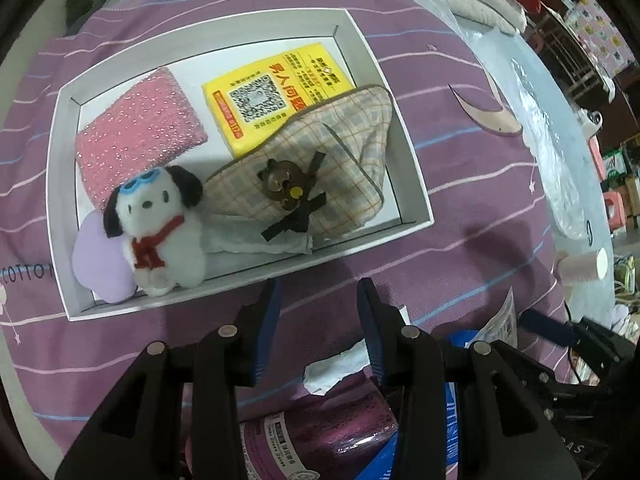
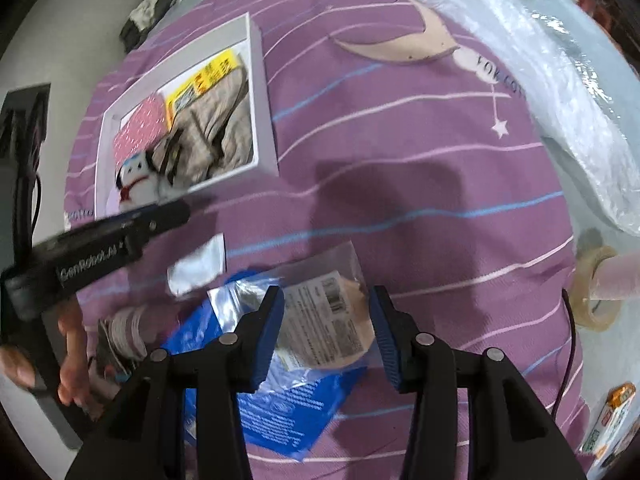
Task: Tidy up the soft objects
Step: 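Grasp the clear bagged item with right tool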
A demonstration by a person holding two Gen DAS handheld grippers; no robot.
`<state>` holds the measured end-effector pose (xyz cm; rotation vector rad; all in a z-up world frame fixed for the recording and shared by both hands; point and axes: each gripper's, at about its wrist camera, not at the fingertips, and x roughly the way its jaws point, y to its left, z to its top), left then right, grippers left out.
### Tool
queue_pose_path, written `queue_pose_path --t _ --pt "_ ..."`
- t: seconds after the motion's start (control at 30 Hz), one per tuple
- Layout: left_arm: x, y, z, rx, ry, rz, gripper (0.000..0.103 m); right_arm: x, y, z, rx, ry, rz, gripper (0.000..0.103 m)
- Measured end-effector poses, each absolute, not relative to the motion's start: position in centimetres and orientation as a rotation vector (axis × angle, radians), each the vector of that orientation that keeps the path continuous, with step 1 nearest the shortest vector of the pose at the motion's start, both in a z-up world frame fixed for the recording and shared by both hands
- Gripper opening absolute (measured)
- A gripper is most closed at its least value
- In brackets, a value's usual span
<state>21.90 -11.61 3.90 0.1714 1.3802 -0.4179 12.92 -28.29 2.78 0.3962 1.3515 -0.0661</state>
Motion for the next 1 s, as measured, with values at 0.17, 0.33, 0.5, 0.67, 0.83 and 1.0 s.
queue_pose_path --t 0.17,0.33,0.5,0.67,0.83,1.0 --pt "21.7 -12.4 3.3 0.207 1.386 -0.420 0.041 13.1 -28.2 2.0 0.409 1.351 0.006 0.069" --pt "21.9 -12.5 2.7 0.205 1.395 -0.411 0.041 13.4 -26.8 1.2 0.320 1.392 0.022 0.070" --pt "21.9 -12.0 2.9 0.187 1.395 -0.413 0.041 13.5 -27.4 1.4 0.305 1.366 -0.041 0.046" --pt "21.9 -11.3 3.3 0.187 1.391 -0.417 0.041 13.5 -29.0 1.2 0.346 1.349 -0.100 0.019" --pt "21.9 -11.0 3.6 0.173 1.390 -0.421 0.041 13.3 -30.1 2.2 0.401 1.290 -0.074 0.010" --pt "21.9 -10.7 3.8 0.167 1.389 -0.422 0.041 13.0 -30.5 3.8 0.440 1.210 -0.068 0.007"
